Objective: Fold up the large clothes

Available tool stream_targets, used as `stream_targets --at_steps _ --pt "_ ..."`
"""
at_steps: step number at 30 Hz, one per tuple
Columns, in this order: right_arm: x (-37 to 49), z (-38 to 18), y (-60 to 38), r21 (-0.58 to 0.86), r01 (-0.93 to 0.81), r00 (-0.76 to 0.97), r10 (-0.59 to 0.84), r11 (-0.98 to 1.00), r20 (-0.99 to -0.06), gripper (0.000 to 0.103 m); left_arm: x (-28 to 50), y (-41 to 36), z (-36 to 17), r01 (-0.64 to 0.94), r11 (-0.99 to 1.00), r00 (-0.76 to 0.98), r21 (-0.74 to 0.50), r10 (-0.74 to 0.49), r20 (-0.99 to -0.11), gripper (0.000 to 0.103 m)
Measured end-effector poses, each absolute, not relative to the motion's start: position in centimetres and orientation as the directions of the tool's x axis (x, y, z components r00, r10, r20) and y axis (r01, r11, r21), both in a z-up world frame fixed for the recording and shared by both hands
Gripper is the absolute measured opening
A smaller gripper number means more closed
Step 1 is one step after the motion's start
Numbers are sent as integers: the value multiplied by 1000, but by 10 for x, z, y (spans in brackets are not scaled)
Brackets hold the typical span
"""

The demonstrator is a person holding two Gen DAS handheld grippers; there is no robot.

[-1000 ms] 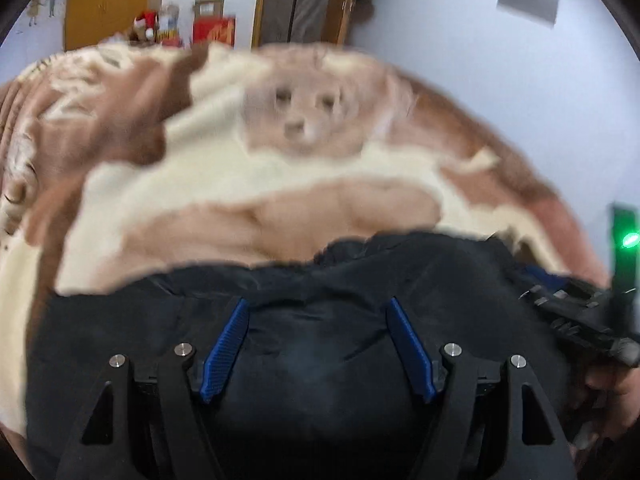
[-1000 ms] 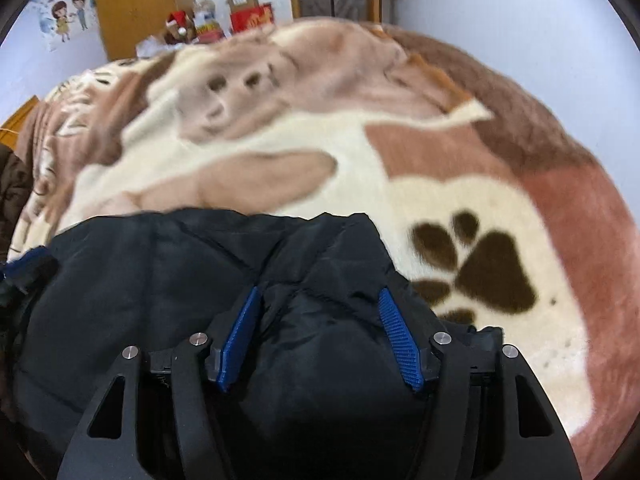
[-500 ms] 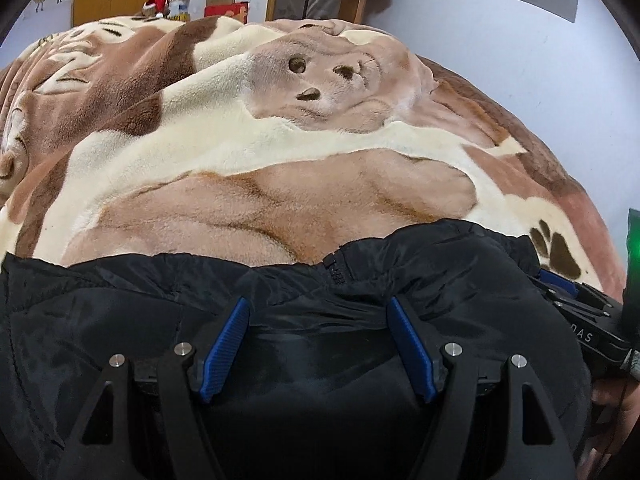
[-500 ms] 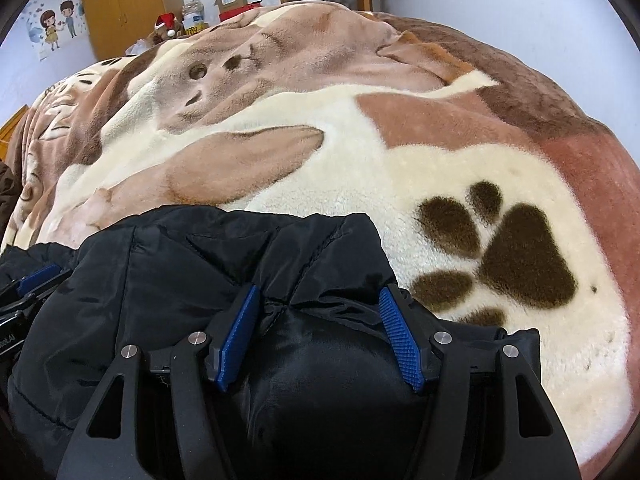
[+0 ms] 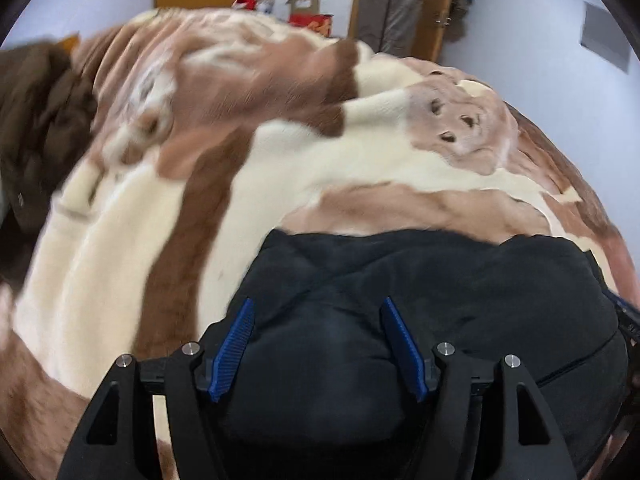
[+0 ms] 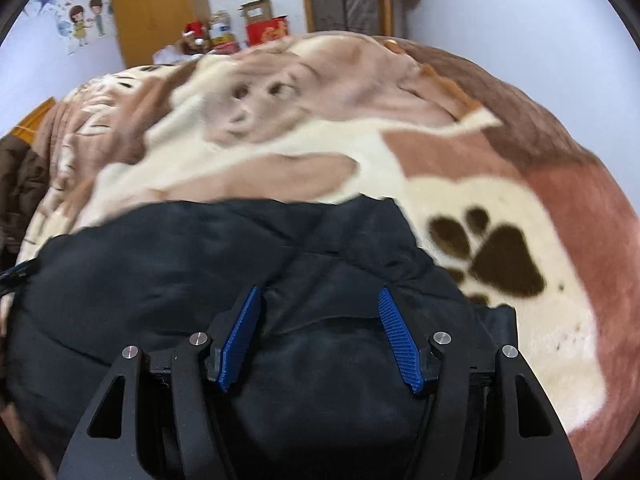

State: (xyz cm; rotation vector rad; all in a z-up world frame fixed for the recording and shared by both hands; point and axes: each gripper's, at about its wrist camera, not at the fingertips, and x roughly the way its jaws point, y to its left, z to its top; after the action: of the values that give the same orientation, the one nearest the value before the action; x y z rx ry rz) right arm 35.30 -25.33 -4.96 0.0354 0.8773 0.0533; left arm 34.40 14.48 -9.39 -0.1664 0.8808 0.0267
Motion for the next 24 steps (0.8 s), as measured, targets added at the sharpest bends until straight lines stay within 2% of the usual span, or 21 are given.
stream_targets --at_steps 3,6,10,14,20,24 --pt "357 -60 -257 74 -29 643 75 997 -762 61 346 146 -112 -102 979 658 -174 -65 -751 73" --pt "363 -59 -253 52 -24 629 55 998 -775 61 354 139 -121 -124 981 656 -147 -30 -754 73" --pt "346 -32 -251 14 -49 634 42 999 -772 60 345 142 -101 -116 986 648 -122 -18 -761 71" --pt "304 -9 -260 3 -75 671 53 997 -740 60 300 149 -76 -74 987 703 -142 -49 -710 71" --pt "296 -47 -282 6 -37 639 28 999 -769 60 281 158 -108 -102 977 687 -185 -65 -724 74" --pt "302 -51 -277 -18 -29 630 4 999 -776 60 290 149 -111 -113 984 686 -137 -22 -727 76"
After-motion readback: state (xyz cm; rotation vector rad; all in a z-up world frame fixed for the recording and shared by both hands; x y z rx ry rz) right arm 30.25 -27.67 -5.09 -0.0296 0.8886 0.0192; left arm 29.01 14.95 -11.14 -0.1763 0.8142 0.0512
